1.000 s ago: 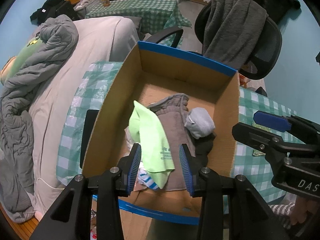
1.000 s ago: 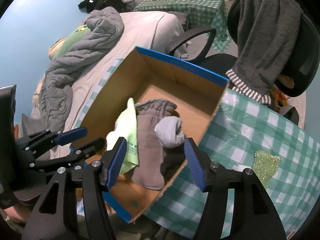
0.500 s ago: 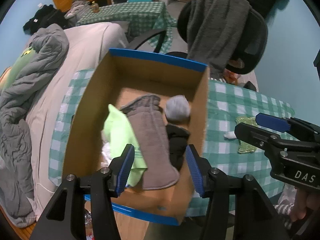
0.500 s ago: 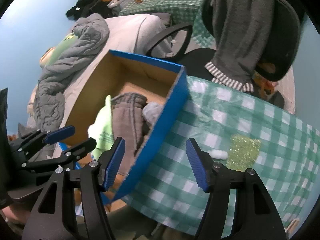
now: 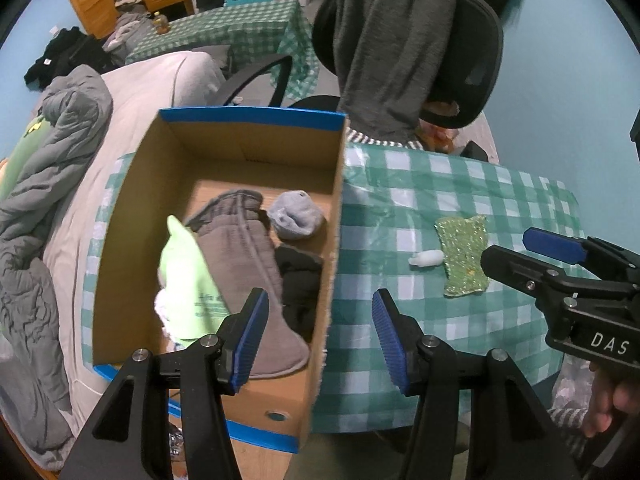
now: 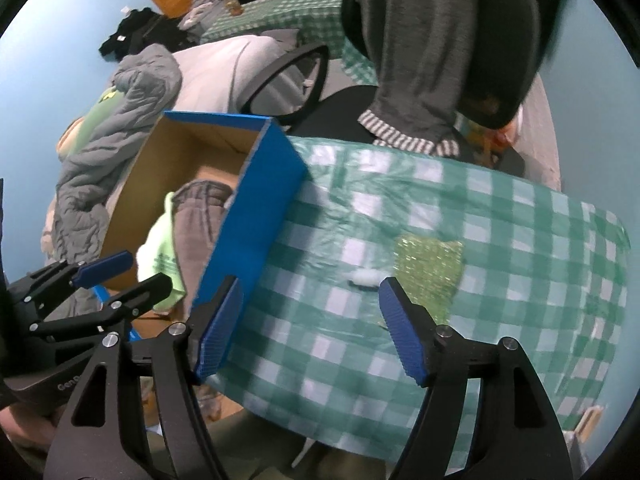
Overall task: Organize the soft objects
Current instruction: 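Withdraw both tools from the box back over the table, then close the right tool on the green glittery scrub pad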
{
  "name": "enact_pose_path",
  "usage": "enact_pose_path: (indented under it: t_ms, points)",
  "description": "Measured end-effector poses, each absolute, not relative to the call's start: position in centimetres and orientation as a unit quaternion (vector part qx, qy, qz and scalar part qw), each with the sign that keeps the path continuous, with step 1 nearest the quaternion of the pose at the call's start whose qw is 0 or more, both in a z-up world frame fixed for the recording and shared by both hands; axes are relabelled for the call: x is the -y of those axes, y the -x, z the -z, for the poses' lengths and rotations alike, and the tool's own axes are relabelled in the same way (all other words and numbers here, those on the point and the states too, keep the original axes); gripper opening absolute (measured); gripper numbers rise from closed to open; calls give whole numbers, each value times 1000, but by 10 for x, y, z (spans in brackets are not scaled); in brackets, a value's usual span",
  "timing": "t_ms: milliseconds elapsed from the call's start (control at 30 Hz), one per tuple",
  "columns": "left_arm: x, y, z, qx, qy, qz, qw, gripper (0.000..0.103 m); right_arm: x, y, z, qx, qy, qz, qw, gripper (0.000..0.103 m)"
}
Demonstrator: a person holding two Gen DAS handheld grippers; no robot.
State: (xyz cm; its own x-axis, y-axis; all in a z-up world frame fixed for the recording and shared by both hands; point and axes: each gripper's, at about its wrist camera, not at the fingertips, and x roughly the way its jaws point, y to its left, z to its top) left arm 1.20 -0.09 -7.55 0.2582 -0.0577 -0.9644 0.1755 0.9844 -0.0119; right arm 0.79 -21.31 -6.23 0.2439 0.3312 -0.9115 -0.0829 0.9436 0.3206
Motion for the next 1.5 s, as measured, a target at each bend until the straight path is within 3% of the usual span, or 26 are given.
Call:
enact_pose_path:
  t_ms: [200,567,1500]
  points:
    - [25,-11,79,-606,-60,93,788,56,235,-1,72,-608,-107,-110,779,72]
    - [65,-9,99,-603,-90,124,782,69,265,12,102,-629,-112,-82,765,72]
    - [100,-26,177,-636,-117,134,751,69,289,-6,174,-664,-125,-75,733,72]
